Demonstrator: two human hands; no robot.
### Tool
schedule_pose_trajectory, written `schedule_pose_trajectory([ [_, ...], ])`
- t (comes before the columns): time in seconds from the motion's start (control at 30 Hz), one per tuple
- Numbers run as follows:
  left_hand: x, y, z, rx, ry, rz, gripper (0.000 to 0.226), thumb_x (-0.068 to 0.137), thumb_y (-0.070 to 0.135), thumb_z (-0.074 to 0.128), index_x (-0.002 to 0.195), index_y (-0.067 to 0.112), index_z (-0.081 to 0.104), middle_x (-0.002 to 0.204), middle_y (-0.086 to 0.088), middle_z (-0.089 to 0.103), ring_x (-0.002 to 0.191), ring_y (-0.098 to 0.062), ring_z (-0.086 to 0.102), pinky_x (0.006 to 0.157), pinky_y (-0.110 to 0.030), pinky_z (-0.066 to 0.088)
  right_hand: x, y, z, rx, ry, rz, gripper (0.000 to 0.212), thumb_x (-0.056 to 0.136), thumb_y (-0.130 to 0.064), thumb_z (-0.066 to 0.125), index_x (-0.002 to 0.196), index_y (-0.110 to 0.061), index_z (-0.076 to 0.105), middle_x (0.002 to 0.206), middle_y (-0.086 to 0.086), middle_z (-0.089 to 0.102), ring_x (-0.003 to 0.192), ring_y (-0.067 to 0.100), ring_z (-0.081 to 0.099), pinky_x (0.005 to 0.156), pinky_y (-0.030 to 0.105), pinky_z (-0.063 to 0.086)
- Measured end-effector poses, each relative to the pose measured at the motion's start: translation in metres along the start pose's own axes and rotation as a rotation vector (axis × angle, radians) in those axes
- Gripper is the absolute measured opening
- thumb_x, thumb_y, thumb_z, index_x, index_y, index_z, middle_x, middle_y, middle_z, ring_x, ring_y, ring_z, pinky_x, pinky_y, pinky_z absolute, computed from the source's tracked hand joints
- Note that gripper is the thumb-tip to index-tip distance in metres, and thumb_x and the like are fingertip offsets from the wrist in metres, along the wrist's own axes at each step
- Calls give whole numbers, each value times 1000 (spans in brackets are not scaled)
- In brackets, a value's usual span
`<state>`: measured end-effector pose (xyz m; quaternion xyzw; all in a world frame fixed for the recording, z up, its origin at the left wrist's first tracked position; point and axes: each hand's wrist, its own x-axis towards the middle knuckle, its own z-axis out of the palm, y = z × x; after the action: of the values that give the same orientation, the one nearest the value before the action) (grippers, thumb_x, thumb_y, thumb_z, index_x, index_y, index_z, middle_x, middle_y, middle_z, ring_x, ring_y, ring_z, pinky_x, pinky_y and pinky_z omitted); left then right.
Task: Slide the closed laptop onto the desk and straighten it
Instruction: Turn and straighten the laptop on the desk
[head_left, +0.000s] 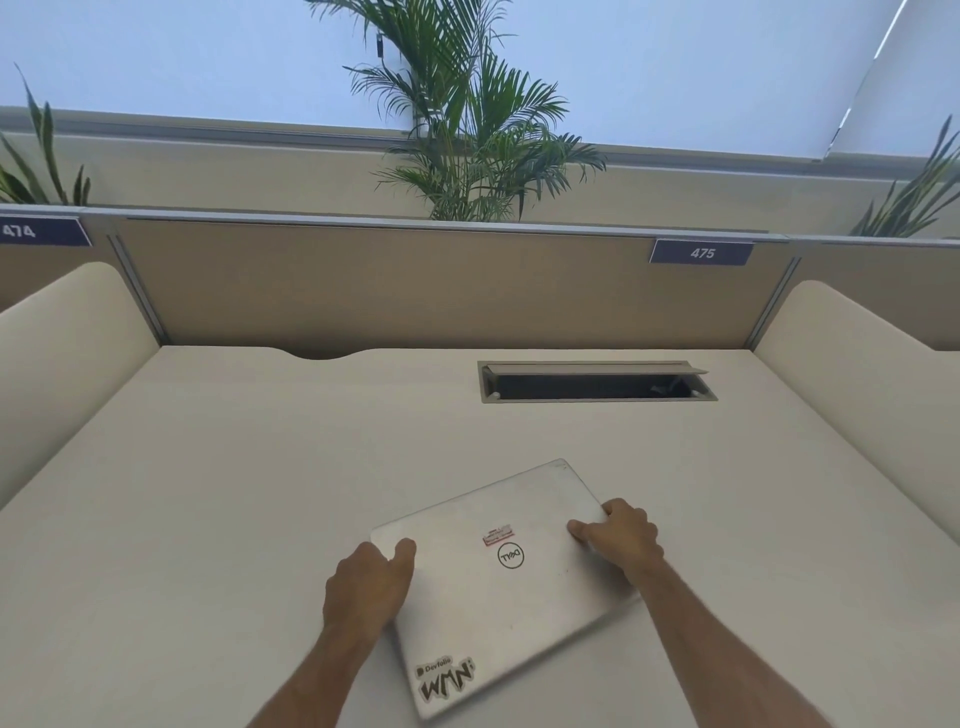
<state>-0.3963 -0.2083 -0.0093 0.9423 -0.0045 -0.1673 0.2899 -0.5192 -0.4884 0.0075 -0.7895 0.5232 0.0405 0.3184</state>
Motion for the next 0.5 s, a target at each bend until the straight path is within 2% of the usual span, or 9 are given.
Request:
schedule_pose_trajectory([
  [0.1, 8, 2, -5, -29, -45, -12, 39, 92, 43, 46, 95, 6, 57, 108, -18, 69, 87, -33, 53, 78, -36, 41, -4, -1, 4, 28, 9, 10, 72, 77, -54, 73, 136, -19, 52, 134, 9, 51, 129, 32, 46, 105, 46, 43],
  [0.17, 12, 3, -8, -74, -88, -29, 40, 91, 38, 47, 103, 2, 60, 112, -19, 68, 94, -35, 57, 79, -36, 41, -7, -3, 6, 38, 13, 22, 74, 77, -54, 73, 137, -17, 51, 135, 9, 51, 129, 32, 46, 105, 46, 43],
  [0.33, 12, 5, -14, -304, -175, -104, 61, 62, 39, 46, 110, 4, 59, 115, -18, 61, 107, -38, 58, 80, -39, 42, -12, -2, 13, 111, 6, 73, 78, 76, -52, 76, 137, -13, 49, 136, 11, 50, 131, 33, 44, 106, 44, 42],
  [0.5, 21, 7, -17, -390, -190, -114, 57, 58, 35, 48, 106, 6, 61, 115, -18, 59, 107, -38, 56, 82, -41, 45, -23, 3, 24, 157, 45, 131, 84, 73, -54, 78, 137, -10, 48, 136, 12, 50, 130, 34, 47, 104, 43, 44],
])
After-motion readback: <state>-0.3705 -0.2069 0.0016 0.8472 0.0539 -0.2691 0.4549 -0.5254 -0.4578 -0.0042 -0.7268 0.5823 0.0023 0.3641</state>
